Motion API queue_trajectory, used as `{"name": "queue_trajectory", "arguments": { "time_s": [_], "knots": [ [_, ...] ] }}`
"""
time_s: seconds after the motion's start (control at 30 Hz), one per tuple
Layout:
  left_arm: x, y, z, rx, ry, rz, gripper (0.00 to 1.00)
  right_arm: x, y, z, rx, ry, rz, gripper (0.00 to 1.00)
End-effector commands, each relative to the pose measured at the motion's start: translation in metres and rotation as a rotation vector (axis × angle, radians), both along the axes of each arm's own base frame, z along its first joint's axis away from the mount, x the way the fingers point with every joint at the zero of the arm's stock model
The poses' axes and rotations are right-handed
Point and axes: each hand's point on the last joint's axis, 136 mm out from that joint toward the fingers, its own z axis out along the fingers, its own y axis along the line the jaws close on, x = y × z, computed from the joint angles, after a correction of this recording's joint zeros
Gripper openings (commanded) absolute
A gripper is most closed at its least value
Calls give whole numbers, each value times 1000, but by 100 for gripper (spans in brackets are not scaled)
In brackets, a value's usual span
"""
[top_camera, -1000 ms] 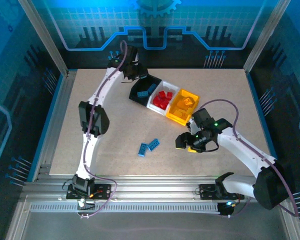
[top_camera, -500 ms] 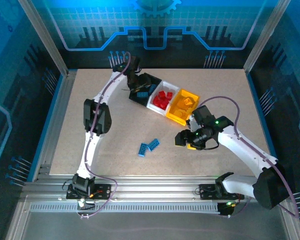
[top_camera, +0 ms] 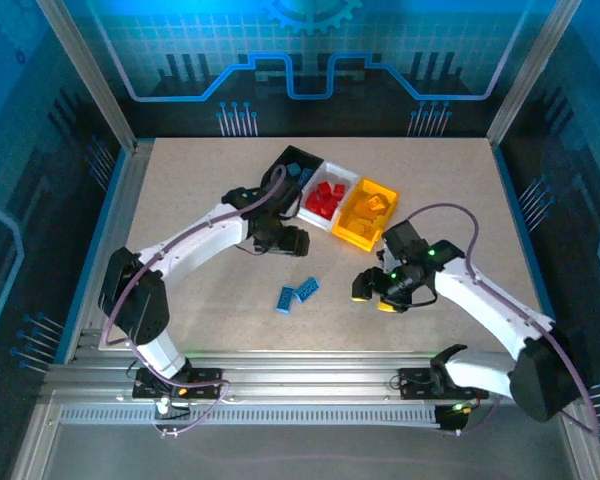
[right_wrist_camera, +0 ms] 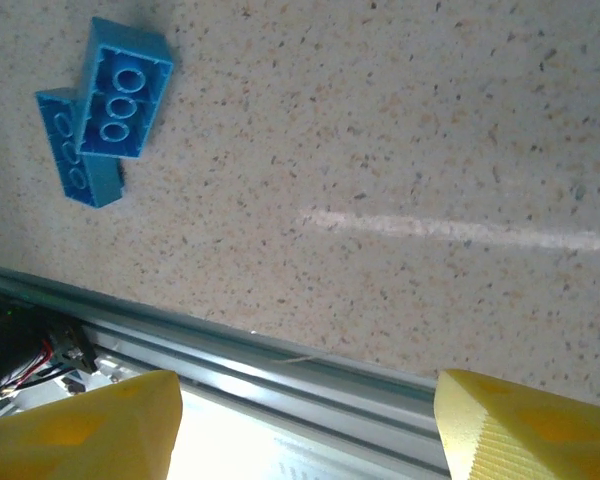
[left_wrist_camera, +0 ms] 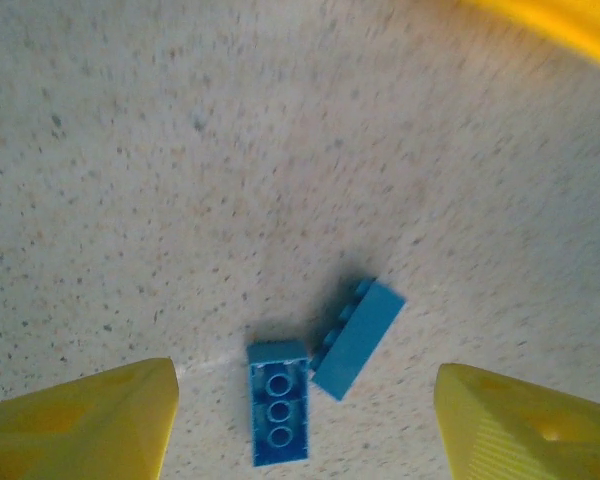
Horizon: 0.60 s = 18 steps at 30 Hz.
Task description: Sort the legos into containers by color
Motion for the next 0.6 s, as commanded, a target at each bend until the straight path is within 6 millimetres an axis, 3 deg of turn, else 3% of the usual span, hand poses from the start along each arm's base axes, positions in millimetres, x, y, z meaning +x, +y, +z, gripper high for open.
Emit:
{"name": "queue_trajectory", "arguments": {
  "time_s": [0.0,0.3,0.57],
  "knots": [
    [-15,-17,-12,44,-32,-166,70,-21,-12,10,-21,29,-105,69],
    [-33,-32,-56,101,25,-279,68,-62,-44,27,0,-49,-217,68],
    [-32,-55,-86,190,57,-353,63,-83,-51,15,26,-28,-212,68]
  ]
}}
